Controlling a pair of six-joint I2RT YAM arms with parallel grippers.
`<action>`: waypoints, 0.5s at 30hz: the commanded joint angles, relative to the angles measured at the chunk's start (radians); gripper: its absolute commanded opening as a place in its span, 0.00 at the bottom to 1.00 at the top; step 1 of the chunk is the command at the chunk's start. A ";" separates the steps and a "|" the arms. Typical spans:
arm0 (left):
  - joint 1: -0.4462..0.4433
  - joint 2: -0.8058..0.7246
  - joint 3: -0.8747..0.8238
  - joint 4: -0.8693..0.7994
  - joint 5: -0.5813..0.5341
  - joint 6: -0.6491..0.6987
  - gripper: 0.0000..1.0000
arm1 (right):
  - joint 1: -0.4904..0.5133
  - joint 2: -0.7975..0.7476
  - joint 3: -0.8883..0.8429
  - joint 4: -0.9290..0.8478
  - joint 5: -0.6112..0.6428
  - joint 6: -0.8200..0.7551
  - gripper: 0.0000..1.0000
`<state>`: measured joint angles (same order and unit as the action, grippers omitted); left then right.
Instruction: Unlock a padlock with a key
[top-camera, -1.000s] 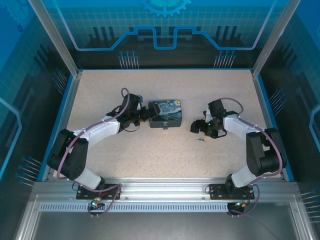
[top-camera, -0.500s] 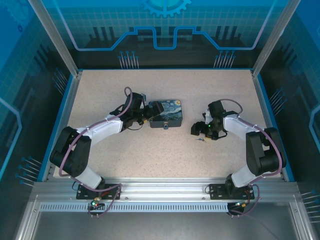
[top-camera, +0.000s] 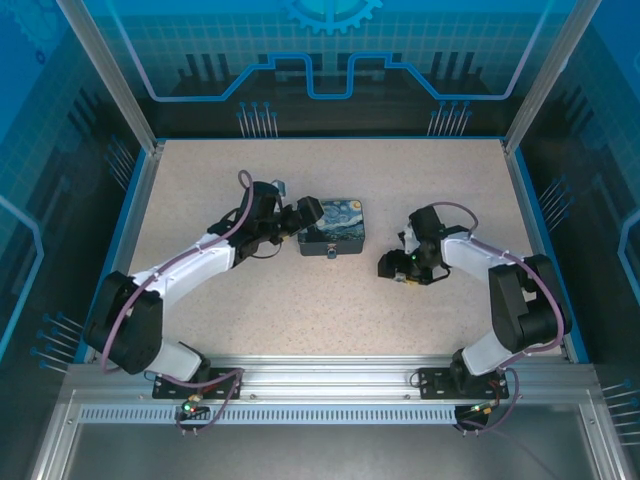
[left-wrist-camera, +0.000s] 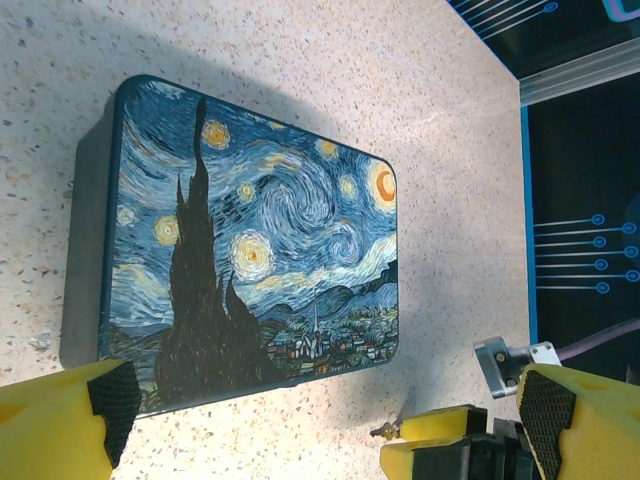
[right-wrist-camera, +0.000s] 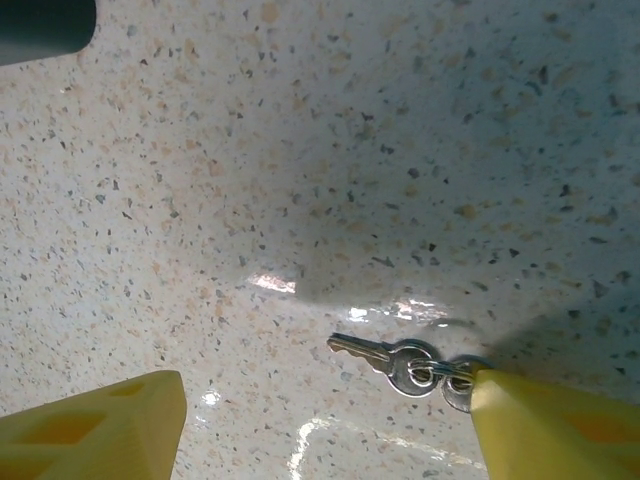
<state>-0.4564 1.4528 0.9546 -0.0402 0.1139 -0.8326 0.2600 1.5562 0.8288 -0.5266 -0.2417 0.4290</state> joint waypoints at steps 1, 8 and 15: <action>-0.008 -0.035 0.016 -0.055 -0.027 0.026 0.99 | 0.023 -0.034 -0.029 -0.026 0.002 0.007 0.75; 0.001 -0.066 0.016 -0.079 -0.024 0.055 0.99 | 0.088 -0.058 -0.048 -0.042 0.021 0.041 0.72; 0.019 -0.050 0.018 -0.064 0.005 0.054 0.99 | 0.110 -0.127 -0.029 -0.101 0.090 0.058 0.70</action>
<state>-0.4473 1.4124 0.9546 -0.0963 0.1020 -0.8055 0.3599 1.4818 0.7906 -0.5694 -0.1978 0.4706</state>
